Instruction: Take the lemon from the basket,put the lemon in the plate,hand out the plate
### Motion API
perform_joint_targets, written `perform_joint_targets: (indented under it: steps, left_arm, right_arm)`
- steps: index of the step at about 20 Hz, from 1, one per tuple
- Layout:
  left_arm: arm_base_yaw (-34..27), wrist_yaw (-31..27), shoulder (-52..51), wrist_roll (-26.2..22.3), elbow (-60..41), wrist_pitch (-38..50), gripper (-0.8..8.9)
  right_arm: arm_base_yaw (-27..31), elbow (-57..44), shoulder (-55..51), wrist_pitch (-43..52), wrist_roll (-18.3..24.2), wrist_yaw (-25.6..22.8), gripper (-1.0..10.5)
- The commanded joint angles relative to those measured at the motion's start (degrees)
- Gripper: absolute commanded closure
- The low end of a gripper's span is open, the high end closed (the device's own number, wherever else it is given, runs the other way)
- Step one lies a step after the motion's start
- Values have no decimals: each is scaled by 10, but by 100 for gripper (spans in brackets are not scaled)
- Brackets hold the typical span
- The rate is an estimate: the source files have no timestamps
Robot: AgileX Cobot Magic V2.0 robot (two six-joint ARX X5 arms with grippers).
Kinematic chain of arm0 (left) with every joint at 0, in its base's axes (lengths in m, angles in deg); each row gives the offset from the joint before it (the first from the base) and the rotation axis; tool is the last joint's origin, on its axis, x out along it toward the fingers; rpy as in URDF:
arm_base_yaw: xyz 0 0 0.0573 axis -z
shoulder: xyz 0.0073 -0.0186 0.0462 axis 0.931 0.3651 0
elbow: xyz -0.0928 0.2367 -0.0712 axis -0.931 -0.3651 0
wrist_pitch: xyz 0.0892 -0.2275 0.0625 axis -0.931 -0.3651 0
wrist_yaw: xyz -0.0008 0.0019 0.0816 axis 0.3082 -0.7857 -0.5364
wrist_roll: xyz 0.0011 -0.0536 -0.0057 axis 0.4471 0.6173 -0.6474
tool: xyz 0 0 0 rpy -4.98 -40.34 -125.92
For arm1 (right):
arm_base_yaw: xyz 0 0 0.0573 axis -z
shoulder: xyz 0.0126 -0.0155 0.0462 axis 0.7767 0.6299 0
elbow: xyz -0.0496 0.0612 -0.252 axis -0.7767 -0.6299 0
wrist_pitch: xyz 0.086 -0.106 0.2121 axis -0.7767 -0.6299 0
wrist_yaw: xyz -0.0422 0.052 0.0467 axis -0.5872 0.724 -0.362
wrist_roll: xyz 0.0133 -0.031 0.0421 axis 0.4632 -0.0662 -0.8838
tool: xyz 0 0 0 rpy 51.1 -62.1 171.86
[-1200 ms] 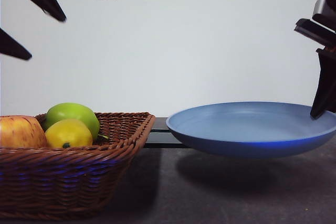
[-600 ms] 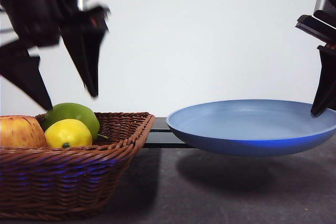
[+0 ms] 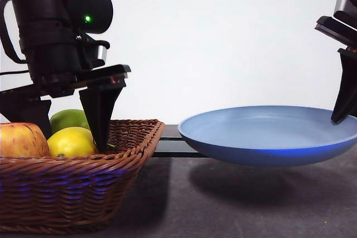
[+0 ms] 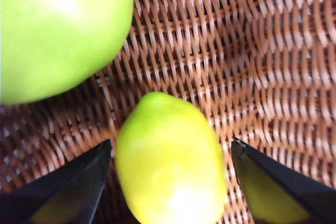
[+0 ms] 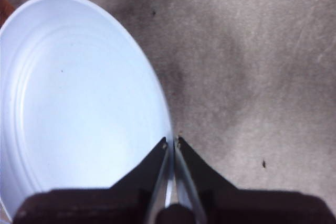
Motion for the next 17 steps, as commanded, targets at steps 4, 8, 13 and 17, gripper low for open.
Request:
perform_joint_targets:
  steps: [4, 8, 13, 17]
  left_arm:
    - [9, 3, 13, -9, 9, 1, 517]
    - [9, 18, 13, -10, 14, 2, 600]
    - [12, 86, 13, -25, 95, -30, 600]
    - [43, 152, 13, -39, 191, -42, 600]
  right_arm:
    - [13, 12, 4, 6, 3, 2, 943]
    - [14, 12, 4, 12, 3, 1, 943]
    - [14, 12, 4, 14, 3, -2, 943]
    - [19, 12, 4, 15, 2, -4, 943]
